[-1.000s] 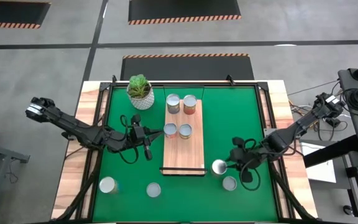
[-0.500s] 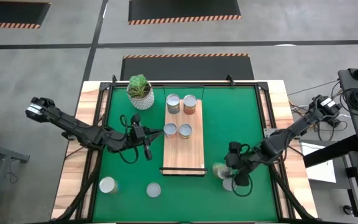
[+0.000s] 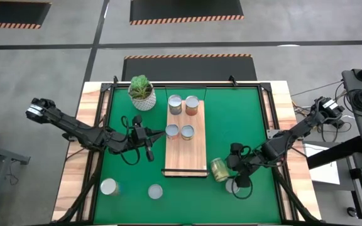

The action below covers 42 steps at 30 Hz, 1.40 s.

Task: Pick and place cans onto a shelf
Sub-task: Put the canned pears on the shelf

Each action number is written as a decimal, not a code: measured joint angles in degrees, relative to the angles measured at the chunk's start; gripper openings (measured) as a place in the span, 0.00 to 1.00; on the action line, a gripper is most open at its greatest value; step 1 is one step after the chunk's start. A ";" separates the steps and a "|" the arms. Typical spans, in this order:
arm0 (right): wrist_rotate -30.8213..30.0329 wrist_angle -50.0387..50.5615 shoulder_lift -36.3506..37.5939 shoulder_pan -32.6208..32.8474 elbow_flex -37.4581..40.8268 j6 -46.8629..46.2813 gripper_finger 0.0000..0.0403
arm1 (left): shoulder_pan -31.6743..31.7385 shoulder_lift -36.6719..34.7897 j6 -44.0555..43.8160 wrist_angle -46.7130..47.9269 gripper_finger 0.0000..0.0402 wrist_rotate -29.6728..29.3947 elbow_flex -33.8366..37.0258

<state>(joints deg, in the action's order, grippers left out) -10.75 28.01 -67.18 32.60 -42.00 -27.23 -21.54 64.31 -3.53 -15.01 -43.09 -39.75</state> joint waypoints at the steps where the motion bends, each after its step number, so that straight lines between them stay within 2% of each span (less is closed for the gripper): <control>1: -0.10 0.02 0.00 -0.02 0.00 -0.13 0.93 | 0.00 0.00 0.00 -0.01 0.00 0.00 0.00; 12: -0.78 -5.96 -4.81 -0.02 0.00 2.76 0.93 | 0.00 0.00 0.02 -0.01 0.00 0.00 0.00; 19: -0.71 -6.21 -9.93 0.00 0.00 0.34 0.93 | 0.00 0.00 0.02 -0.03 0.00 0.00 0.00; 22: -1.33 -6.24 -11.45 0.00 0.00 -0.25 0.90 | 0.00 0.00 0.02 -0.04 0.00 0.00 0.00; 27: -1.17 -6.31 -12.03 0.02 0.00 -1.87 0.74 | 0.00 0.00 0.00 -0.23 0.00 0.00 0.00; 32: -1.30 -6.32 -10.33 0.00 0.00 -2.73 0.50 | 0.00 0.00 0.00 -0.47 0.00 0.00 0.00; 39: 0.16 -3.74 -4.35 -0.23 -0.62 -3.09 0.14 | 0.00 0.00 0.02 -0.45 0.00 0.02 0.00; 42: 2.71 1.09 -1.18 -1.54 -2.94 -5.93 0.04 | 0.00 0.00 0.26 -0.45 0.00 0.02 0.00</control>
<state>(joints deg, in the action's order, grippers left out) -8.04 29.10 -68.36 31.06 -44.94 -33.16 -21.54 64.31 -3.27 -15.46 -43.07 -39.75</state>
